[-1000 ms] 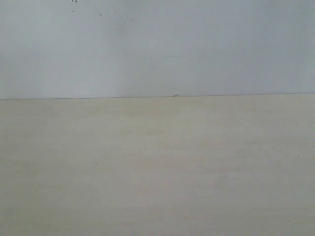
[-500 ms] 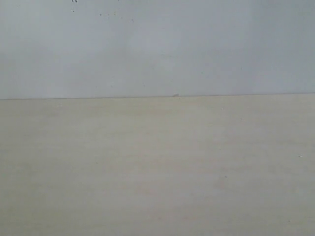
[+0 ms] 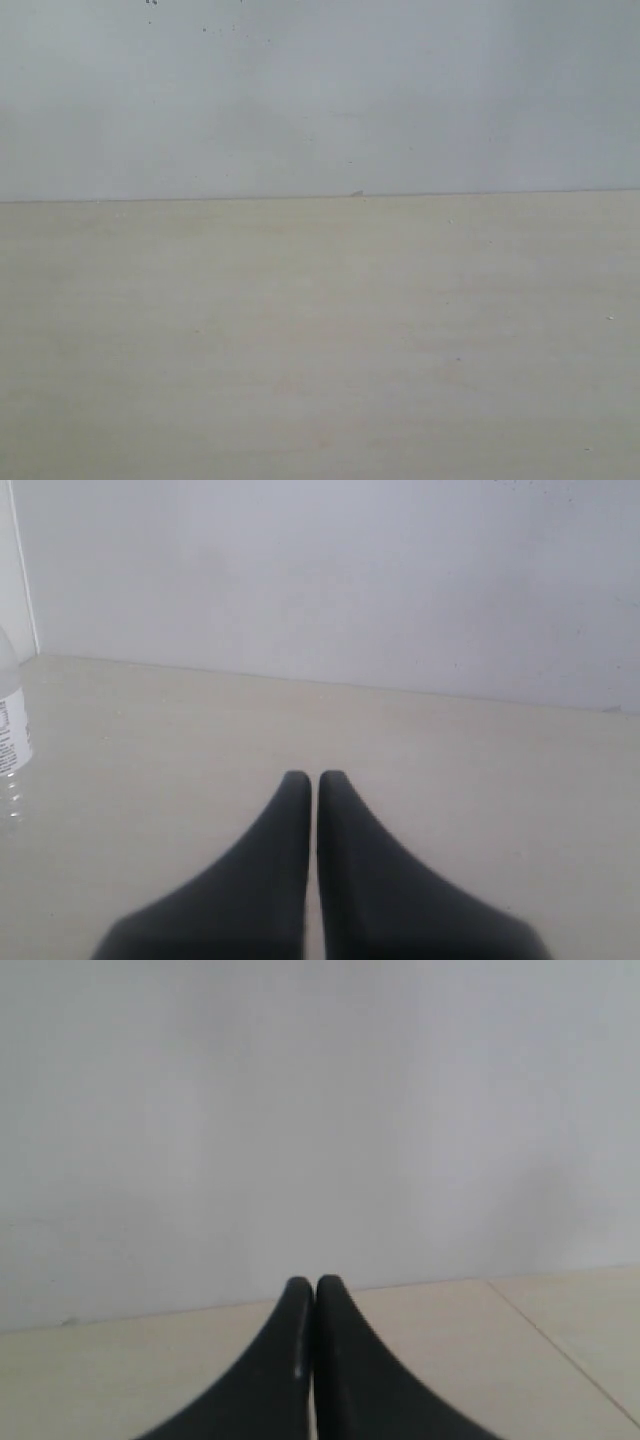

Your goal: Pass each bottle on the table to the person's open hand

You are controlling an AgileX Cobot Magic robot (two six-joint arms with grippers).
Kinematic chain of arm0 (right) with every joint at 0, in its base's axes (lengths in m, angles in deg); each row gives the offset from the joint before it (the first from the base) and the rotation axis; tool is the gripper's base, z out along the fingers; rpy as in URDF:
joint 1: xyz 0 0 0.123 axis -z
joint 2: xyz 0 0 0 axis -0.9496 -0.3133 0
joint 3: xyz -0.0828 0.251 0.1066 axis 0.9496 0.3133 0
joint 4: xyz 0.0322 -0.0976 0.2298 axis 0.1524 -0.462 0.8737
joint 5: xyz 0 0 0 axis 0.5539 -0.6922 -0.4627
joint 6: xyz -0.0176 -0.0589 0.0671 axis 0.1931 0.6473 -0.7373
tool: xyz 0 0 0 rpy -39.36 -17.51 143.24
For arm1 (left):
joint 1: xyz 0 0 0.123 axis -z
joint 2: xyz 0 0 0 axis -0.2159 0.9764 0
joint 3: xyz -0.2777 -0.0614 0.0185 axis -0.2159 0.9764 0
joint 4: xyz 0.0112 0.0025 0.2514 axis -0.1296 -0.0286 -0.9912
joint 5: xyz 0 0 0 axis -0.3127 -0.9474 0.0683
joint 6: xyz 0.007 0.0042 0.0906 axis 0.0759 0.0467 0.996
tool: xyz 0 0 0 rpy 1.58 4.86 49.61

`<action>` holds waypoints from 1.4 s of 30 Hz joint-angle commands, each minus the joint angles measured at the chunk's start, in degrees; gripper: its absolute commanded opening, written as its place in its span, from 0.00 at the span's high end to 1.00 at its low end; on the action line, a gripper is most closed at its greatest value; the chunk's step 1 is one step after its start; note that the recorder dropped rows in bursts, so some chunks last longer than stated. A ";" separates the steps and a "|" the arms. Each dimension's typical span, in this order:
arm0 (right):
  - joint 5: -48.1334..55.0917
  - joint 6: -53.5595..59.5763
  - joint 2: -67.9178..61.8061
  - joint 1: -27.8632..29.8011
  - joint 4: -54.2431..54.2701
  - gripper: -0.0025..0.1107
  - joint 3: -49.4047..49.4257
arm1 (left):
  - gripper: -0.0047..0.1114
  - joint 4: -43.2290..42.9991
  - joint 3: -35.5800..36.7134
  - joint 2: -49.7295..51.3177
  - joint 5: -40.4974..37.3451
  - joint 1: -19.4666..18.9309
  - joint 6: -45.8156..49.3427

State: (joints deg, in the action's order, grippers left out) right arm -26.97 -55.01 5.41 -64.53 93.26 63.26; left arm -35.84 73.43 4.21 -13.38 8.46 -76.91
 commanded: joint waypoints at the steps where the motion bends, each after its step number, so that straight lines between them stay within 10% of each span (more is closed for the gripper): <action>1: 2.38 -13.01 4.89 3.63 -13.91 0.98 3.94 | 0.92 -0.03 -0.11 -0.15 -0.14 -0.15 -0.26; 42: 7.56 -14.88 7.53 3.63 -17.19 0.98 6.81 | 0.92 -0.03 -0.11 -0.15 -0.14 -0.15 -0.26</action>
State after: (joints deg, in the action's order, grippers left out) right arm -19.58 -70.33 12.52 -61.10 76.52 70.09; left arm -35.84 73.43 4.21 -13.38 8.46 -76.91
